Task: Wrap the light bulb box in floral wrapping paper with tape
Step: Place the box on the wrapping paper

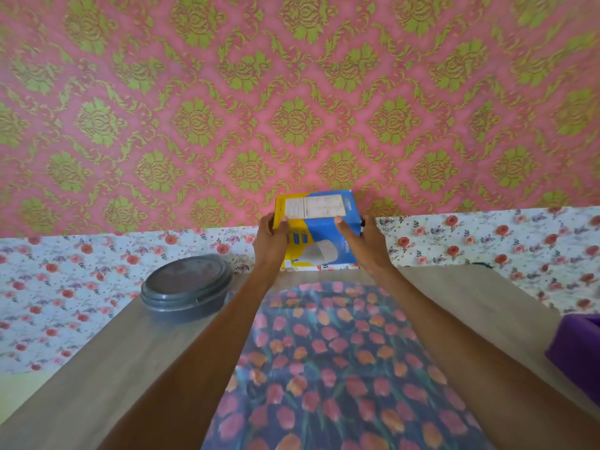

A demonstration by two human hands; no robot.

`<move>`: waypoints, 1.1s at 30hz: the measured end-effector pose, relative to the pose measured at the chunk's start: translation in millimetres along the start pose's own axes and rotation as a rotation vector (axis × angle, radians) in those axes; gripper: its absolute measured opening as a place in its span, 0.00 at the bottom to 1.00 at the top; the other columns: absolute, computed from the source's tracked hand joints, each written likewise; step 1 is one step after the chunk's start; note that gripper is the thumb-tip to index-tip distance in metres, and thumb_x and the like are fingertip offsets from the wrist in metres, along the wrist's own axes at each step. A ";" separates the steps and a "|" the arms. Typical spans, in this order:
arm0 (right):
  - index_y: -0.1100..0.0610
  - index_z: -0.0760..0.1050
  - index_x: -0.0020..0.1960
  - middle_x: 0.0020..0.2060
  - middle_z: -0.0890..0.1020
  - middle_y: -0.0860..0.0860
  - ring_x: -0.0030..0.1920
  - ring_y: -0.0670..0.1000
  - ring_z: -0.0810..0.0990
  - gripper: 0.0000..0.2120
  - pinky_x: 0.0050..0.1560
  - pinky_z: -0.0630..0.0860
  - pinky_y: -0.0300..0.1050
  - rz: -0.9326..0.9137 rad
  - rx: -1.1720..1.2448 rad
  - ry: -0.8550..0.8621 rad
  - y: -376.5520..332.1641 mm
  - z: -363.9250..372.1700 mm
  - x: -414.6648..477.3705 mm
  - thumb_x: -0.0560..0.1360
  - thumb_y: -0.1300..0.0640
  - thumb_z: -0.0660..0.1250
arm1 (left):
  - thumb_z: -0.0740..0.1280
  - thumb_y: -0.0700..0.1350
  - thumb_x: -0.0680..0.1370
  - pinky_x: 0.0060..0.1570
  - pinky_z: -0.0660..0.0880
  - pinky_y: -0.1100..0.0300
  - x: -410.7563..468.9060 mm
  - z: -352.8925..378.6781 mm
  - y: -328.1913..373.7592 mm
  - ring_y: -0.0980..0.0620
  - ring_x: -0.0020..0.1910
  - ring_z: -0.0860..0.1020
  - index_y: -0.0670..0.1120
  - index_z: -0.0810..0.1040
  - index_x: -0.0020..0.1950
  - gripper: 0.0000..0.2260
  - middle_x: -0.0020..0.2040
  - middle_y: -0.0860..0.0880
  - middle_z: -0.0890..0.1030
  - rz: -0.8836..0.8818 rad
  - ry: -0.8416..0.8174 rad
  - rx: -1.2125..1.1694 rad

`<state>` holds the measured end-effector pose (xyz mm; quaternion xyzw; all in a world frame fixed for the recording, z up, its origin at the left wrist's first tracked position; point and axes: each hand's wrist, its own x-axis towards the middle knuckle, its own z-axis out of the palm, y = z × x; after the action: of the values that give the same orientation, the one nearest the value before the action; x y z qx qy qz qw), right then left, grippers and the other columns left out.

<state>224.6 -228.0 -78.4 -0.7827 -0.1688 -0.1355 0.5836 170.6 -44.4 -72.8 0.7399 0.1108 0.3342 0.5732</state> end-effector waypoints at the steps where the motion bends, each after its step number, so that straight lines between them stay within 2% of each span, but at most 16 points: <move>1: 0.54 0.70 0.62 0.55 0.79 0.51 0.53 0.55 0.79 0.32 0.51 0.76 0.55 -0.027 0.027 0.035 -4.5 -2.0 -3.8 0.70 0.31 0.66 | 0.62 0.52 0.82 0.45 0.72 0.54 -4.9 -1.9 6.6 0.49 0.48 0.76 0.49 0.70 0.68 0.16 0.50 0.51 0.76 0.032 0.020 -0.036; 4: 0.53 0.70 0.52 0.50 0.78 0.51 0.47 0.51 0.79 0.23 0.45 0.76 0.51 -0.117 0.016 0.126 -15.5 -12.9 -33.5 0.72 0.36 0.69 | 0.65 0.52 0.80 0.47 0.73 0.54 -29.6 -10.7 24.6 0.50 0.46 0.76 0.49 0.72 0.63 0.13 0.47 0.54 0.77 0.042 0.059 -0.064; 6: 0.54 0.68 0.47 0.44 0.77 0.51 0.42 0.51 0.77 0.23 0.40 0.72 0.46 -0.103 -0.027 0.131 -16.0 -22.5 -58.5 0.72 0.35 0.69 | 0.66 0.54 0.79 0.46 0.73 0.52 -51.3 -20.1 27.4 0.49 0.42 0.75 0.49 0.72 0.55 0.11 0.43 0.52 0.76 0.000 0.042 -0.046; 8: 0.54 0.66 0.44 0.38 0.75 0.49 0.37 0.50 0.76 0.23 0.36 0.68 0.45 -0.033 -0.052 0.119 -16.4 -34.1 -87.8 0.73 0.36 0.68 | 0.66 0.56 0.79 0.40 0.71 0.55 -79.2 -33.8 31.1 0.50 0.39 0.75 0.47 0.72 0.51 0.13 0.40 0.50 0.76 -0.039 0.007 -0.006; 13: 0.55 0.64 0.43 0.34 0.70 0.51 0.32 0.51 0.71 0.23 0.34 0.66 0.45 0.022 -0.054 0.070 -16.8 -52.4 -149.0 0.74 0.37 0.67 | 0.68 0.51 0.78 0.35 0.68 0.59 -134.8 -56.5 34.8 0.56 0.38 0.74 0.44 0.73 0.52 0.12 0.42 0.51 0.77 -0.101 0.039 0.052; 15: 0.56 0.65 0.43 0.34 0.69 0.51 0.32 0.50 0.70 0.28 0.32 0.66 0.42 0.028 -0.052 0.066 -18.8 -54.0 -170.9 0.71 0.31 0.67 | 0.68 0.48 0.77 0.35 0.68 0.58 -154.3 -63.8 36.0 0.54 0.38 0.74 0.44 0.73 0.51 0.09 0.40 0.51 0.76 -0.124 0.054 0.059; 17: 0.56 0.66 0.44 0.33 0.70 0.51 0.31 0.49 0.70 0.33 0.29 0.65 0.37 0.023 -0.048 0.065 -20.7 -53.4 -189.2 0.65 0.26 0.63 | 0.67 0.45 0.77 0.35 0.67 0.57 -169.4 -70.8 34.6 0.51 0.36 0.73 0.45 0.72 0.46 0.05 0.38 0.50 0.75 -0.129 0.058 0.035; 19: 0.57 0.67 0.44 0.33 0.72 0.51 0.31 0.49 0.71 0.33 0.29 0.65 0.37 0.009 -0.083 0.059 -19.2 -52.6 -201.4 0.64 0.26 0.63 | 0.66 0.43 0.77 0.32 0.65 0.60 -179.2 -76.2 32.9 0.53 0.33 0.71 0.46 0.71 0.42 0.06 0.37 0.49 0.73 -0.136 0.044 0.036; 21: 0.56 0.68 0.45 0.35 0.76 0.50 0.33 0.49 0.75 0.27 0.32 0.68 0.42 0.019 -0.175 0.054 -20.2 -54.8 -205.8 0.70 0.32 0.68 | 0.66 0.43 0.77 0.31 0.65 0.61 -178.2 -81.7 31.1 0.55 0.33 0.72 0.46 0.71 0.43 0.05 0.36 0.50 0.74 -0.167 0.010 0.080; 23: 0.55 0.69 0.46 0.39 0.77 0.49 0.39 0.50 0.77 0.23 0.37 0.70 0.45 0.044 -0.332 0.049 -24.4 -59.3 -200.2 0.73 0.35 0.67 | 0.65 0.42 0.76 0.31 0.64 0.61 -166.5 -87.7 30.2 0.52 0.30 0.70 0.48 0.69 0.35 0.11 0.31 0.50 0.72 -0.174 -0.033 0.141; 25: 0.55 0.69 0.50 0.46 0.76 0.50 0.47 0.53 0.77 0.28 0.46 0.74 0.50 0.000 -0.459 0.022 -30.1 -64.1 -185.6 0.71 0.30 0.63 | 0.63 0.40 0.76 0.31 0.65 0.61 -144.7 -94.0 28.2 0.51 0.31 0.70 0.46 0.71 0.34 0.10 0.30 0.49 0.72 -0.142 -0.036 0.253; 27: 0.52 0.70 0.58 0.55 0.74 0.51 0.56 0.54 0.74 0.33 0.55 0.74 0.55 -0.081 -0.459 -0.095 -40.3 -65.0 -167.9 0.68 0.26 0.59 | 0.61 0.39 0.78 0.34 0.70 0.61 -116.1 -100.0 23.4 0.50 0.36 0.77 0.45 0.78 0.41 0.08 0.36 0.49 0.79 -0.077 -0.013 0.361; 30: 0.48 0.67 0.69 0.69 0.68 0.50 0.69 0.55 0.66 0.32 0.65 0.68 0.59 -0.207 -0.645 -0.387 -54.1 -54.8 -146.4 0.73 0.29 0.61 | 0.61 0.36 0.78 0.35 0.70 0.66 -80.8 -97.1 1.0 0.57 0.38 0.76 0.47 0.81 0.45 0.11 0.42 0.53 0.80 0.017 -0.105 0.480; 33: 0.44 0.61 0.75 0.75 0.61 0.45 0.76 0.53 0.57 0.36 0.72 0.56 0.61 -0.280 -0.873 -0.576 -64.5 -36.2 -129.6 0.73 0.28 0.58 | 0.60 0.31 0.76 0.32 0.69 0.73 -46.8 -85.1 -38.4 0.55 0.37 0.76 0.45 0.81 0.44 0.13 0.45 0.47 0.83 0.077 -0.245 0.611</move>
<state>79.3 -259.6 -65.2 -0.9278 -0.3529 -0.0494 0.1106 90.9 8.1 -115.2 0.9160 0.1080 0.2155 0.3208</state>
